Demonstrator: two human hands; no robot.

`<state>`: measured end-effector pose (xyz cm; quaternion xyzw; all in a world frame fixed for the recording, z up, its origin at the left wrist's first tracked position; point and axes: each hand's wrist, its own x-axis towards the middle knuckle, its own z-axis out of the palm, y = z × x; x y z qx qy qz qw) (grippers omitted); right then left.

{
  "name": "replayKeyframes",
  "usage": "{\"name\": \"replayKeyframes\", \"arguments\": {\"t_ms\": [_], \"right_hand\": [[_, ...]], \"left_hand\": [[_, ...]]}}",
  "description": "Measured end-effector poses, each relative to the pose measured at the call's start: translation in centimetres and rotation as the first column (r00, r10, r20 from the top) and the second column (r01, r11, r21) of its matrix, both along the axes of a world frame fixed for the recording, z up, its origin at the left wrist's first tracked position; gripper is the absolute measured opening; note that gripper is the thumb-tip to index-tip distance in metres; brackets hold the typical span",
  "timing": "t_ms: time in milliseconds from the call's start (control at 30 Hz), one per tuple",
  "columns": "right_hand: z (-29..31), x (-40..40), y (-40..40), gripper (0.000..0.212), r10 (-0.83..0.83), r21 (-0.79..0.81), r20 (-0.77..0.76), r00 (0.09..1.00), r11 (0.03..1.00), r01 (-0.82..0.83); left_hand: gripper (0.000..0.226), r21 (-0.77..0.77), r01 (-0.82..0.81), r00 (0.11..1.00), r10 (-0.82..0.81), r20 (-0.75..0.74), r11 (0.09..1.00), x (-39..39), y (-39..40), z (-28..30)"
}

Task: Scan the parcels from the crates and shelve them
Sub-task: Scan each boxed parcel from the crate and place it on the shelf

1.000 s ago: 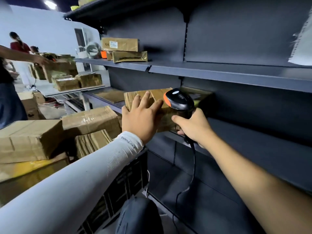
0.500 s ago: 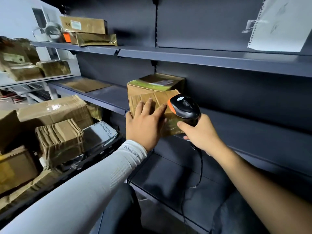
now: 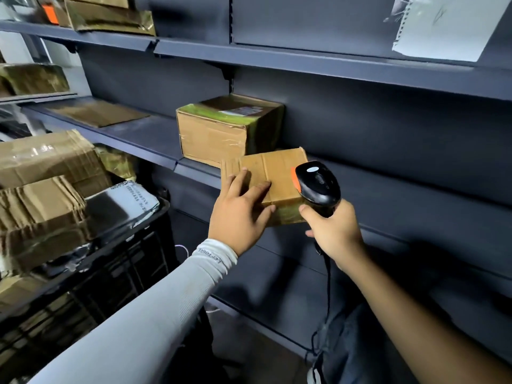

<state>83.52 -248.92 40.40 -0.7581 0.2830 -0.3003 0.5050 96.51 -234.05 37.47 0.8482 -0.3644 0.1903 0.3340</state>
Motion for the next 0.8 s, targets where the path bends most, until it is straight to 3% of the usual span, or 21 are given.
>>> {"name": "replayKeyframes", "arguments": {"t_ms": [233, 333, 467, 633, 800], "right_hand": [[-3.0, -0.9, 2.0, 0.035, -0.062, -0.018, 0.124, 0.99, 0.998, 0.065], [-5.6, -2.3, 3.5, 0.023, -0.034, -0.097, 0.151, 0.988, 0.994, 0.049], [-10.7, -4.1, 5.9, 0.025, -0.079, -0.216, 0.18, 0.98, 0.969, 0.118], [-14.1, -5.3, 7.7, 0.041, -0.078, -0.116, 0.108, 0.991, 0.989, 0.091], [-17.1, -5.1, 7.2, 0.018, -0.066, -0.04, -0.045, 0.997, 0.997, 0.064]], "left_hand": [[0.092, -0.227, 0.016, 0.964, -0.076, -0.254, 0.974, -1.6, 2.8, -3.4], [0.093, -0.224, 0.011, 0.968, -0.066, -0.243, 0.975, -3.0, 4.4, -6.3], [0.088, -0.163, 0.002, 0.984, -0.031, -0.175, 0.987, -5.0, 6.3, -11.0], [0.081, -0.045, -0.065, 0.995, 0.062, -0.074, 0.997, -6.3, 7.5, -15.3], [0.079, 0.183, -0.096, 0.983, 0.122, -0.135, 0.978, -6.8, 7.4, -18.5]]}}
